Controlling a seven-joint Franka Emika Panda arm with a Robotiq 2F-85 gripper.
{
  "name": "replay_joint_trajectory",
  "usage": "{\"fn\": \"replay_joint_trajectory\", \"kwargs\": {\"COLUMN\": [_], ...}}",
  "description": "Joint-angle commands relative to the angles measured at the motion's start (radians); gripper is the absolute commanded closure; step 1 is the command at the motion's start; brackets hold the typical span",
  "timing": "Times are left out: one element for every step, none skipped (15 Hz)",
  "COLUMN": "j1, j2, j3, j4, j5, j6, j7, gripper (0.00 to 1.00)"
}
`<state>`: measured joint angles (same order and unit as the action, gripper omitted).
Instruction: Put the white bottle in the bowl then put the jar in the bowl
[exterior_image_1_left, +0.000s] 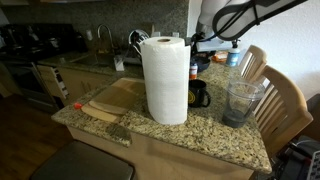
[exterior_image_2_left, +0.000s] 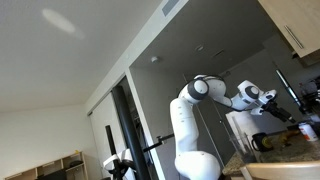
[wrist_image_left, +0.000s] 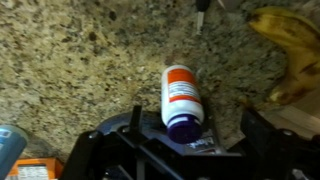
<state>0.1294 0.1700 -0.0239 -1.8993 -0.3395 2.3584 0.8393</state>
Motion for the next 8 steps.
{"fn": "replay_joint_trajectory", "kwargs": {"j1": [0.01,-0.006,-0.007,-0.006,-0.006,-0.005,-0.003,-0.002], "j2": [0.039,0.012,0.019,0.025,0.027,0.027,0.02,0.018], "j3": [-0.03,-0.011,-0.016,-0.018,-0.018,-0.018,-0.014,-0.009], "j4": [0.029,0.003,0.004,0.004,0.004,0.005,-0.006,-0.017], "j5": [-0.115,-0.072,-0.09,-0.096,-0.098,-0.098,-0.101,-0.099], "j6": [-0.138,-0.073,-0.097,-0.104,-0.106,-0.108,-0.082,-0.045], "j7": [0.161,0.092,0.123,0.136,0.143,0.145,0.141,0.133], "gripper": [0.0,0.0,0.0,0.0,0.0,0.0,0.0,0.0]}}
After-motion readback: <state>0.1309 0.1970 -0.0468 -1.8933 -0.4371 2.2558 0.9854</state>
